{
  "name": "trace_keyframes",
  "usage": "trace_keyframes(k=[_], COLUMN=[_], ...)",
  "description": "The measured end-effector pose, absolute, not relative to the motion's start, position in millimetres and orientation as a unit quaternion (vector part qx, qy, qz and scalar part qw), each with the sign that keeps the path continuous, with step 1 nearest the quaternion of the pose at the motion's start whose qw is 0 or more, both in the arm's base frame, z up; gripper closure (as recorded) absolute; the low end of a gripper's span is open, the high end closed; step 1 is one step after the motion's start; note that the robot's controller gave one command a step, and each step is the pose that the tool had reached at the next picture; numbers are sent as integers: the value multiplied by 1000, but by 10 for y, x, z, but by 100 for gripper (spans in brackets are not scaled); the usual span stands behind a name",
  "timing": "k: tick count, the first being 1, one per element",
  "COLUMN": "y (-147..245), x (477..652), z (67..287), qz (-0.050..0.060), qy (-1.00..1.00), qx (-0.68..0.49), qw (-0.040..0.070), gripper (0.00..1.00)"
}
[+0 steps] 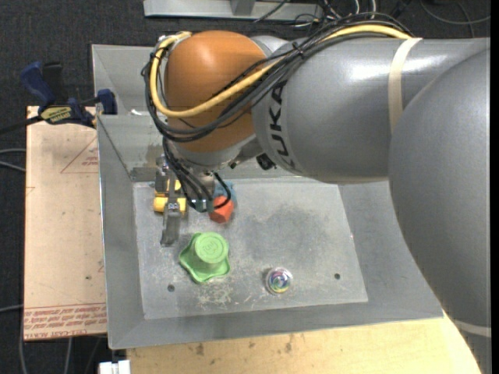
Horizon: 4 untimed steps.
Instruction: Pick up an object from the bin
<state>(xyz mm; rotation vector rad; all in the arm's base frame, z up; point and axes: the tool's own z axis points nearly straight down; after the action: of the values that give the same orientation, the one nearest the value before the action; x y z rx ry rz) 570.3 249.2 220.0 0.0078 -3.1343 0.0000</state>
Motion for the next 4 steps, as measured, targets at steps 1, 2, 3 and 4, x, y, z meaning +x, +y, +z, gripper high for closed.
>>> trace_keyframes(k=[1,2,3,4], y=[1913,2001,2013,1921], x=[6264,6575,6597,6328], z=[1125,812,868,1010], qz=[1,-1,-3,0], qy=[-991,-1000,-1000,-979], qx=[-132,18,17,-206], qw=[2,-2,-5,-1], gripper=[0,0,100,100])
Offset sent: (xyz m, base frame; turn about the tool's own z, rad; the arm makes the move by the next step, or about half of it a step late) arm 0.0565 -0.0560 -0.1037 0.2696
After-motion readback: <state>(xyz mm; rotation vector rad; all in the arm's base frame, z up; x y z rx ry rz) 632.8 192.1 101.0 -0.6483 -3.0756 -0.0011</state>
